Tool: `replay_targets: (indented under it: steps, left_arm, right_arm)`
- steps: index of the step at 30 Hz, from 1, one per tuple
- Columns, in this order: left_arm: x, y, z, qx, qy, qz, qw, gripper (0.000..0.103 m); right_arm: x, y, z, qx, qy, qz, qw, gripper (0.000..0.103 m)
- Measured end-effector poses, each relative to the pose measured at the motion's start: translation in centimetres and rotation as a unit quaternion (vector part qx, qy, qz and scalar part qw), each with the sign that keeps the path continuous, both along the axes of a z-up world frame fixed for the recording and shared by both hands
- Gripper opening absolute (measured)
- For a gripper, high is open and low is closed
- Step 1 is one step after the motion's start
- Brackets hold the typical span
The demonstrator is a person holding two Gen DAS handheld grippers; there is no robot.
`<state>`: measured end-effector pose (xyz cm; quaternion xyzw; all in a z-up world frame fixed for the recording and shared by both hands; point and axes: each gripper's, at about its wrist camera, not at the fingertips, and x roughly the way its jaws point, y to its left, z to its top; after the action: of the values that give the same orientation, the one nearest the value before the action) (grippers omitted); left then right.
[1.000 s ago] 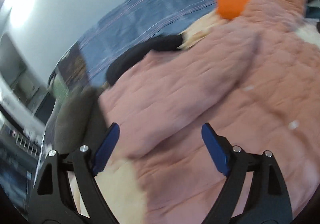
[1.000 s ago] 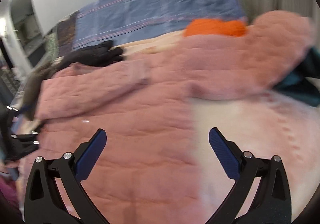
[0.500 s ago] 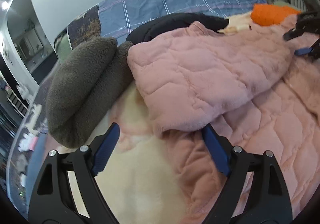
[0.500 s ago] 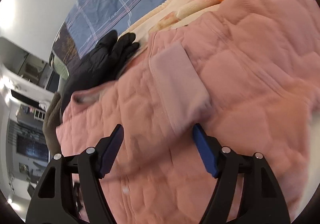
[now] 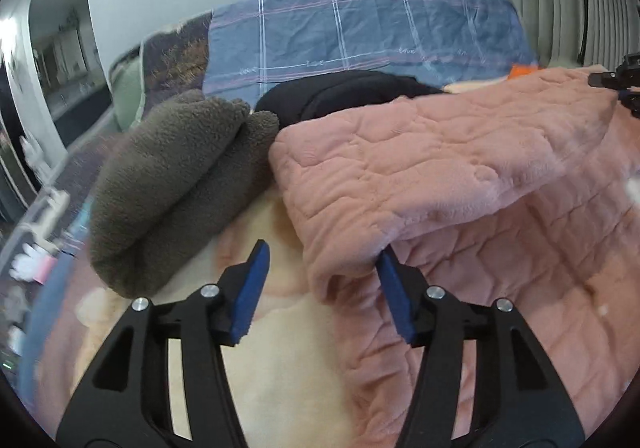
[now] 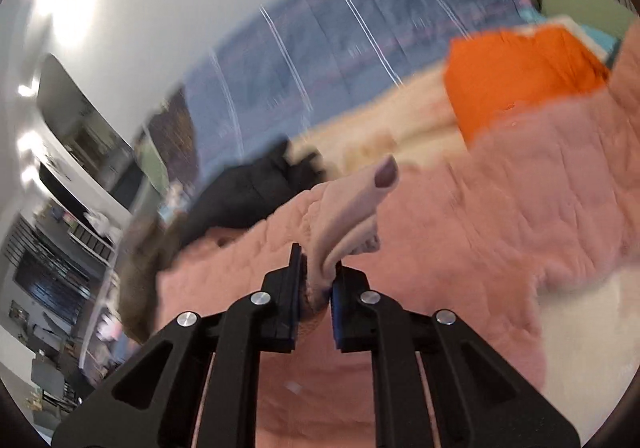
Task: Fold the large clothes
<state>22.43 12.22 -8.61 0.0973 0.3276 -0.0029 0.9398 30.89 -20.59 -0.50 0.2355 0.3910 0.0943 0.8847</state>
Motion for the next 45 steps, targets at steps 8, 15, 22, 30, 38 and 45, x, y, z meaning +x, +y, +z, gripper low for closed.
replay_targets:
  steps: [8, 15, 22, 30, 38, 45]
  left_arm:
    - [-0.2, 0.4, -2.8, 0.061, 0.037, 0.024, 0.9972, 0.064]
    - [-3.5, -0.9, 2.5, -0.014, 0.003, -0.038, 0.9992, 0.034]
    - [1.5, -10.2, 2.2, 0.003, -0.006, -0.135, 0.9909, 0.036]
    - [5.1, -11.2, -4.5, -0.023, 0.069, -0.124, 0.9896, 0.045]
    - [5.2, -10.8, -4.7, -0.026, 0.068, -0.121, 0.99, 0.047]
    - [5.2, -10.4, -4.6, -0.037, 0.066, -0.12, 0.9899, 0.048]
  right_arm:
    - [-1.4, -2.1, -8.0, -0.011, 0.088, -0.024, 0.996, 0.036]
    - [-4.0, -3.8, -3.4, -0.068, 0.02, -0.041, 0.997, 0.044]
    - [-6.5, -10.8, -2.0, -0.037, 0.018, -0.111, 0.993, 0.044]
    - [-11.4, -24.5, 1.9, -0.002, -0.045, -0.282, 0.958, 0.073]
    - [-8.9, -29.9, -0.6, 0.102, -0.025, -0.323, 0.941, 0.066]
    - [-8.3, -28.5, 0.2, 0.078, -0.04, -0.336, 0.938, 0.023]
